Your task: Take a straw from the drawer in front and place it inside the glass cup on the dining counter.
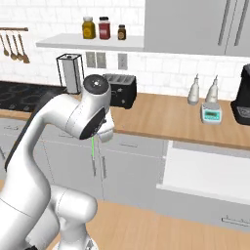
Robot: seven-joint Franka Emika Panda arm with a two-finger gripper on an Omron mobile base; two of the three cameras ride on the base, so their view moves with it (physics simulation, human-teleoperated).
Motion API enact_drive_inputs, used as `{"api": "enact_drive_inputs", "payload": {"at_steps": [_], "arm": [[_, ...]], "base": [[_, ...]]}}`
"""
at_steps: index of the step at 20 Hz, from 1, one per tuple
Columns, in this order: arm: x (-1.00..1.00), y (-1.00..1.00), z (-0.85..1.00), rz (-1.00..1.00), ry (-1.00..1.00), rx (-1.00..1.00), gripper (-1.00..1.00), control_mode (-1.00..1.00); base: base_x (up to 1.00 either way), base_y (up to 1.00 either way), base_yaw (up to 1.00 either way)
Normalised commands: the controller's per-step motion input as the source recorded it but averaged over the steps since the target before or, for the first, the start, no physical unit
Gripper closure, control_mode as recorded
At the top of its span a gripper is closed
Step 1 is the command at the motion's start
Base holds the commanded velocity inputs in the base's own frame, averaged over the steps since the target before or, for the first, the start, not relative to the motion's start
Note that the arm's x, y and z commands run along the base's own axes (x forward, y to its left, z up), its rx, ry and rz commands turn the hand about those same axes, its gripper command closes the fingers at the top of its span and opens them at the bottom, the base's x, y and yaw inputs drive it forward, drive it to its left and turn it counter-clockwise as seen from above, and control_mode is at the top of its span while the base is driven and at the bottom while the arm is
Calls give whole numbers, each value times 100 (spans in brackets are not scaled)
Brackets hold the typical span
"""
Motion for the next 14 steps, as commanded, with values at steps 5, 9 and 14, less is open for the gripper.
{"api": "enact_drive_inputs", "payload": {"at_steps": [5,9,14], "arm": [[0,0,0,0,0,0,100,100],[0,0,0,0,0,0,100,100],[0,0,0,0,0,0,100,100]], "base": [[-92,-4,53],[-83,-9,54],[-32,-8,60]]}}
